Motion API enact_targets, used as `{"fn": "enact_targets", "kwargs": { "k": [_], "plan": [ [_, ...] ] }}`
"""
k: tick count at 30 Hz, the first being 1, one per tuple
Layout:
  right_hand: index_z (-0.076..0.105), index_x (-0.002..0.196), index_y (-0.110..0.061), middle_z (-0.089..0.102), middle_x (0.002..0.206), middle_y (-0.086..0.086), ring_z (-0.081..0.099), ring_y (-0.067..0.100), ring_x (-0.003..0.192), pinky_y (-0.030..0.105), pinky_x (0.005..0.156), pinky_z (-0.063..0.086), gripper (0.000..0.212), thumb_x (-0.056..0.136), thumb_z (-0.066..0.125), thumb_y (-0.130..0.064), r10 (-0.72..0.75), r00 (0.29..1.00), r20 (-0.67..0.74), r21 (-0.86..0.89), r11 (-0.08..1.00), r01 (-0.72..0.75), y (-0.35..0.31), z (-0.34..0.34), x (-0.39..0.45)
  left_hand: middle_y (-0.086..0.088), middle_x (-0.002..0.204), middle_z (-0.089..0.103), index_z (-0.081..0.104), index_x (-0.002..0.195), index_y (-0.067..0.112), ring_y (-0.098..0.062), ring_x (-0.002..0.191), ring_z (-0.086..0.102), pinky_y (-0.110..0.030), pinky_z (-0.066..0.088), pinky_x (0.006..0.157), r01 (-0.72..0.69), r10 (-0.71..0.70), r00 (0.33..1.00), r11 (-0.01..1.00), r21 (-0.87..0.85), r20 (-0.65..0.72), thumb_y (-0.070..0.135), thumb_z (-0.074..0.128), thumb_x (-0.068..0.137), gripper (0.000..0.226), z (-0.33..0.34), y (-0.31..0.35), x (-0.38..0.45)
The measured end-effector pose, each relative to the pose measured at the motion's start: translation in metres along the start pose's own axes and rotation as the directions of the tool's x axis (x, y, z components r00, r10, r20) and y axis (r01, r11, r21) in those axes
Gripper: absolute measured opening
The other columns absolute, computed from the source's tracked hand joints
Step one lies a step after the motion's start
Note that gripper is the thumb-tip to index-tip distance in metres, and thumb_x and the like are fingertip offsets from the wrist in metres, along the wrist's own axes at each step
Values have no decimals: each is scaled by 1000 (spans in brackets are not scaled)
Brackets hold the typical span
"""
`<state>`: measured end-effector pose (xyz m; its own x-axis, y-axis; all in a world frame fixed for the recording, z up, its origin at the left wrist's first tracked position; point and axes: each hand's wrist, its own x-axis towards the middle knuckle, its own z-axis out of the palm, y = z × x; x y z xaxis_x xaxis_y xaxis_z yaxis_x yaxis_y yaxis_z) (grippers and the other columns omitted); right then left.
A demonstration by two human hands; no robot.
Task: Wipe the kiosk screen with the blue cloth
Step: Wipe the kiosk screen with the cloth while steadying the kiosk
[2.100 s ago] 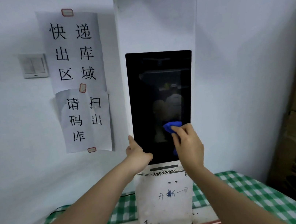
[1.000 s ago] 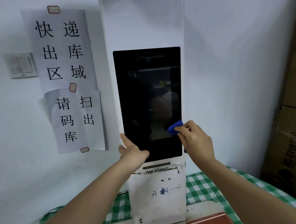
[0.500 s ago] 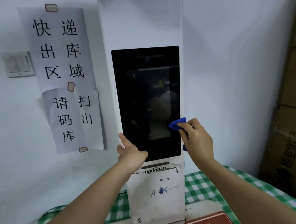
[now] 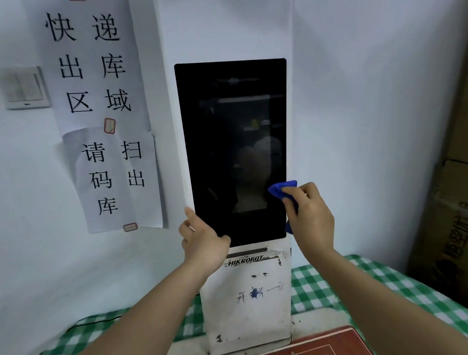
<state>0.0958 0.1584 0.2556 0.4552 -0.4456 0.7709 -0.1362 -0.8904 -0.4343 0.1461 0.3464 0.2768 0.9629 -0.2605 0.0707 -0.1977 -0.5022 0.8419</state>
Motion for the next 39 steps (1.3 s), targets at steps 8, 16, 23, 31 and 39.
{"fn": "enact_targets", "kwargs": {
  "k": [8,16,23,31,39],
  "plan": [
    [66,107,-13,57,89,1,54,17,65,28,40,40,21,86,66,-9,-146,984,101,-115,981,157,13,16,-41,-9,154,1,-21,149,18,-33,136,25,-37,35,106,-55,54,999,996,76,4,13,54,89,96,3,-11,-1],
    [64,109,-16,54,94,-2,50,13,62,23,47,38,19,91,60,-14,31,999,-44,13,999,-30,-6,15,-22,-9,155,-1,-23,148,20,-34,137,25,-39,33,108,-63,59,998,994,93,38,14,54,89,97,2,-17,4],
    [66,110,-17,57,93,-3,54,15,67,30,46,45,20,91,61,-15,-101,992,74,-32,994,104,-2,21,-37,-7,153,3,-24,147,25,-35,129,36,-43,41,104,-67,62,996,994,88,64,11,58,86,103,-1,-25,7],
    [63,110,-19,51,94,-5,54,15,65,27,49,43,19,91,59,-16,42,999,-27,81,996,-40,-27,32,-34,-5,151,4,-27,145,30,-33,121,46,-42,47,100,-57,51,993,997,59,106,9,58,86,106,-5,-27,7],
    [64,110,-19,54,96,-5,53,13,68,30,52,47,19,91,60,-18,-47,999,5,70,996,46,-31,26,-26,-5,151,3,-28,145,27,-33,118,49,-39,47,99,-63,56,992,996,64,111,12,58,87,106,-4,-25,8]
  ]
}}
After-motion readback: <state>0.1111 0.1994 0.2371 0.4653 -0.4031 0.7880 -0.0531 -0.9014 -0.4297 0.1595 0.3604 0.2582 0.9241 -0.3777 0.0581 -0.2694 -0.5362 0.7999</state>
